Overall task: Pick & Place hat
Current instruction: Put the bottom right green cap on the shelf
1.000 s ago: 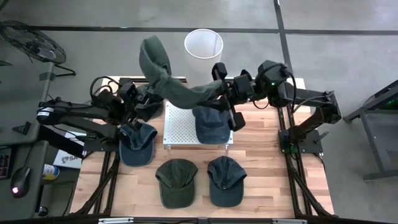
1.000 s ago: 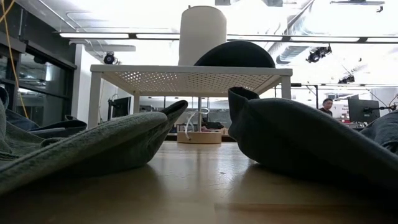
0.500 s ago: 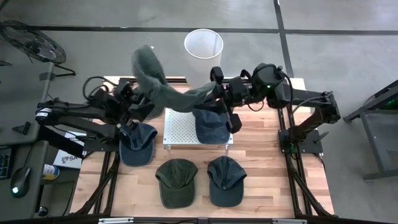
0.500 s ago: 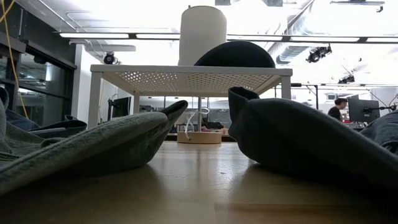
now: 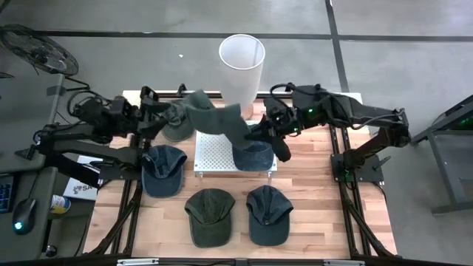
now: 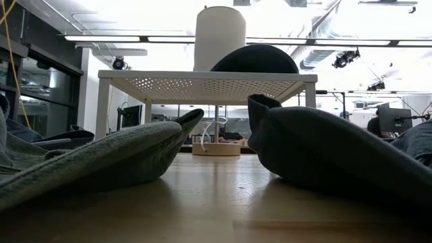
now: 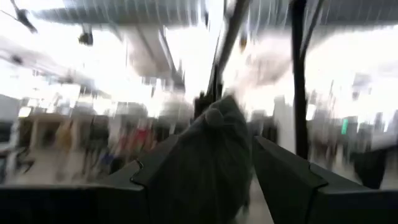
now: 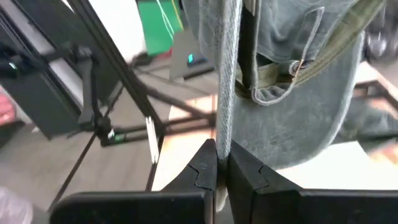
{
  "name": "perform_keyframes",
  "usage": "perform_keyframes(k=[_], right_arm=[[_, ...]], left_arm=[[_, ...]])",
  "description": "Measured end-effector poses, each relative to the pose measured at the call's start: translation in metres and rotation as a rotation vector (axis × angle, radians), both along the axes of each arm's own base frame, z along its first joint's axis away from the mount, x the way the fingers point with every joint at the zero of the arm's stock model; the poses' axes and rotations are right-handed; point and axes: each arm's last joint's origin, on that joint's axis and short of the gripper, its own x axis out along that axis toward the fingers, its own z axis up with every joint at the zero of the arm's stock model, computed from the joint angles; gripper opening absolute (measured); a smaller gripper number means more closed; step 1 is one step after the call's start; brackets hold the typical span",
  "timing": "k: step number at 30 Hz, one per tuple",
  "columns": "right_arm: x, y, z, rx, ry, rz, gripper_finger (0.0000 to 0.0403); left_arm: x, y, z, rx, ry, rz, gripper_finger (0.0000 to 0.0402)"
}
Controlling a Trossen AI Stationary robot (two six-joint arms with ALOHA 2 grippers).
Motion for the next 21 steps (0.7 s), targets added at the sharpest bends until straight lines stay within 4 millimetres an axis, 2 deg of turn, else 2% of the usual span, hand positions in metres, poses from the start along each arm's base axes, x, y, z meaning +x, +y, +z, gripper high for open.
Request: perform_keyframes(k=[5,8,13,17,21], right_arm=[[0.005,0.001,-0.009,0.027,0.064,0.024,0.0007],[0.005,0.001,-0.011,0.04,0.085,0.029,0.0007],[0.005,0.001,-0.011,0.042,0.086,0.029,0.0007],[0.005,0.001,-0.011,0.034,0.085,0.031,0.0007],[0.005,0.001,-0.011,0.03,0.085,0.024,0.0007]], left_arm=[[0.01,0.002,0.017,0.114,0.303,0.117,0.0199],[0.015,0.003,0.032,0.177,0.417,0.149,0.0199],[0.021,0.003,0.052,0.233,0.542,0.149,0.0199],[0.029,0.002,0.055,0.243,0.615,0.127,0.0199],[0.034,0.001,0.057,0.252,0.594,0.074,0.0199]])
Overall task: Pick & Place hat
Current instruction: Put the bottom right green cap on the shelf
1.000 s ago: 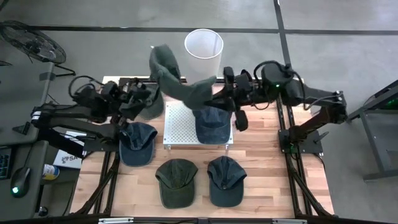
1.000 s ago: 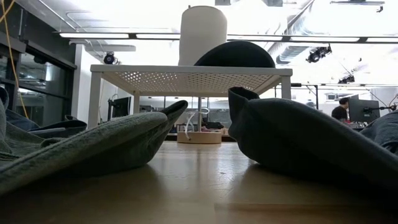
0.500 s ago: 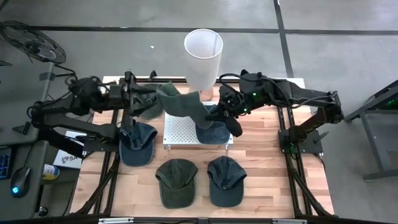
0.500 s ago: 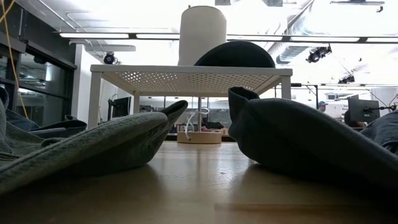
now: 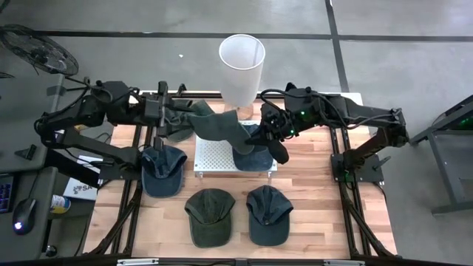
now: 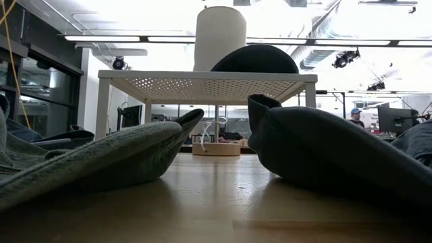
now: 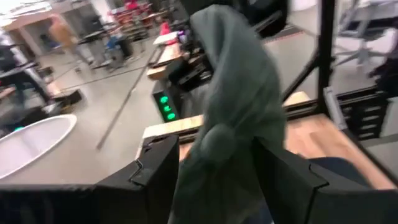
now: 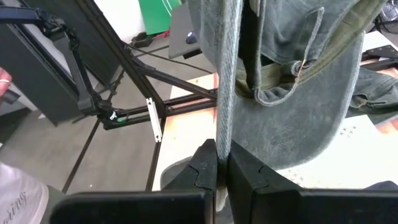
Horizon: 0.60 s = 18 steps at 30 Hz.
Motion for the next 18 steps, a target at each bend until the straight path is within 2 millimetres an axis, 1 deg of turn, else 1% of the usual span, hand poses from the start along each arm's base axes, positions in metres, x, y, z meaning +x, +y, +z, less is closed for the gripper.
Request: perform_keyframes(k=[3,6,10,14,15,18], right_arm=[[0.0,0.0,0.0,-0.001,0.001,-0.001,0.0007],[0.0,0.0,-0.001,-0.007,0.006,-0.015,0.0007],[0.0,-0.001,-0.001,-0.01,0.006,-0.021,0.0007],[0.0,-0.001,-0.001,-0.01,0.007,-0.022,0.0007],[0.0,-0.001,-0.001,-0.01,0.007,-0.022,0.0007],[0.0,-0.001,-0.001,-0.01,0.006,-0.022,0.0007]], left_arm=[[0.001,-0.001,0.003,-0.009,-0.032,-0.018,0.019],[-0.003,-0.001,0.005,-0.027,-0.051,-0.021,0.0162],[-0.009,-0.001,0.006,-0.063,-0.052,-0.019,0.0104],[-0.01,-0.001,0.003,-0.088,-0.027,-0.016,0.003],[-0.01,-0.001,0.002,-0.092,-0.015,-0.015,0.0021],[-0.01,-0.001,0.0,-0.111,0.001,-0.012,0.0025]])
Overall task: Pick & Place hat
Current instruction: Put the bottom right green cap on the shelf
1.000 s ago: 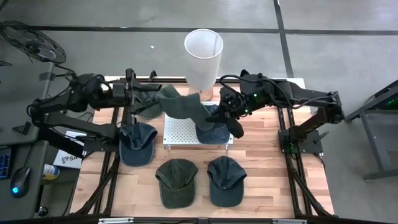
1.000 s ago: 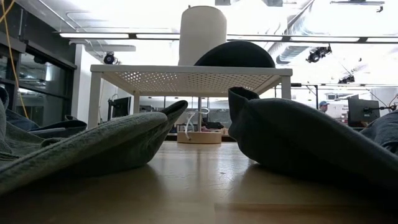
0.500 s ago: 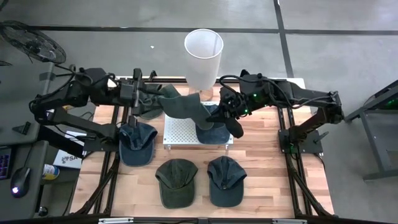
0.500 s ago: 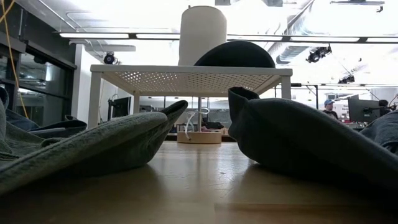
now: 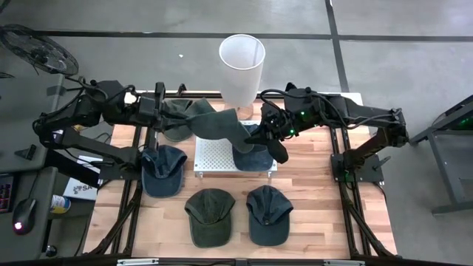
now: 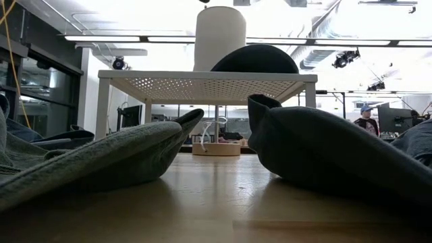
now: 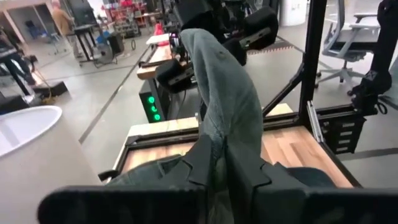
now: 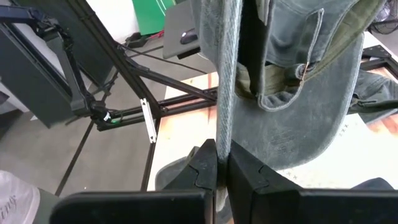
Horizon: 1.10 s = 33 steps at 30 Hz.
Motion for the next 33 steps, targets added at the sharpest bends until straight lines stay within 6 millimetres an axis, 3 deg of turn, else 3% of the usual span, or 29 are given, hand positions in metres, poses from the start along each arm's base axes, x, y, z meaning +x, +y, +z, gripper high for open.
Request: perform_keyframes(k=[5,11,18,33], right_arm=[[0.0,0.0,0.0,-0.01,-0.003,-0.006,0.0015],[-0.002,0.0,0.004,0.012,-0.022,-0.018,0.0093],[-0.017,-0.001,0.014,0.027,-0.051,-0.049,0.0164],[-0.05,-0.006,0.02,0.004,0.025,-0.219,0.0176]], left_arm=[[0.0,0.0,-0.001,-0.015,0.006,-0.014,0.002],[0.0,0.0,-0.001,-0.053,0.013,-0.011,0.002],[0.0,0.0,-0.008,-0.175,0.087,0.011,0.002],[0.035,0.0,-0.036,-0.284,0.316,0.086,0.002]])
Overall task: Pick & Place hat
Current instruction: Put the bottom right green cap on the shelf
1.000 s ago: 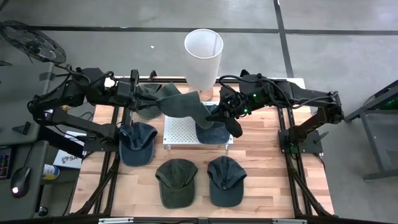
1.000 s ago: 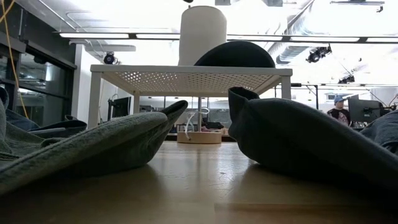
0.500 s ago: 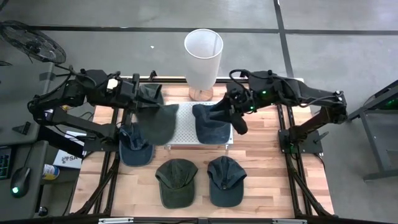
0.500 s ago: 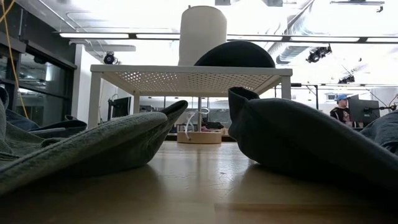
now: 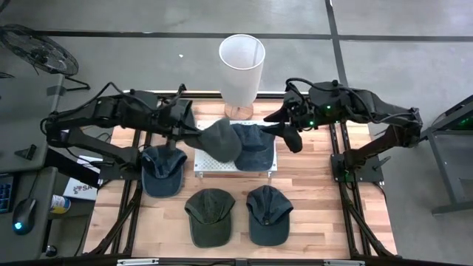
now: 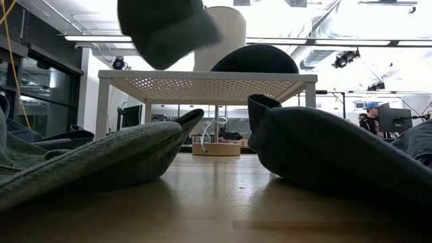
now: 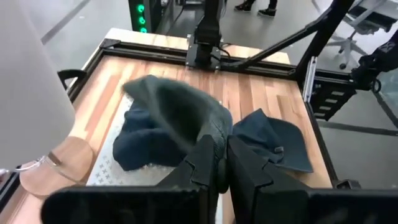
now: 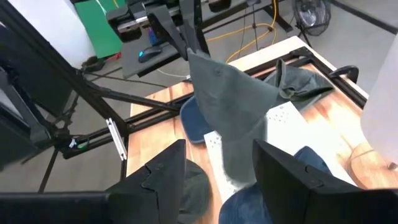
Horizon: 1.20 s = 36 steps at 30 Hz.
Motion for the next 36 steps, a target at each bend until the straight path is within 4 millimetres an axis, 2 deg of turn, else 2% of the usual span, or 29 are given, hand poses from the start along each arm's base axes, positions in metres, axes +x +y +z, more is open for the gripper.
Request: perform_keyframes(k=[26,36], right_arm=[[-0.001,0.0,-0.002,-0.014,0.022,-0.013,0.0177],[-0.001,0.0,-0.002,-0.014,0.022,-0.013,0.0177]], left_arm=[[0.01,0.0,-0.01,0.009,0.085,0.009,0.002],[0.028,0.003,-0.022,0.059,0.164,0.07,0.002]])
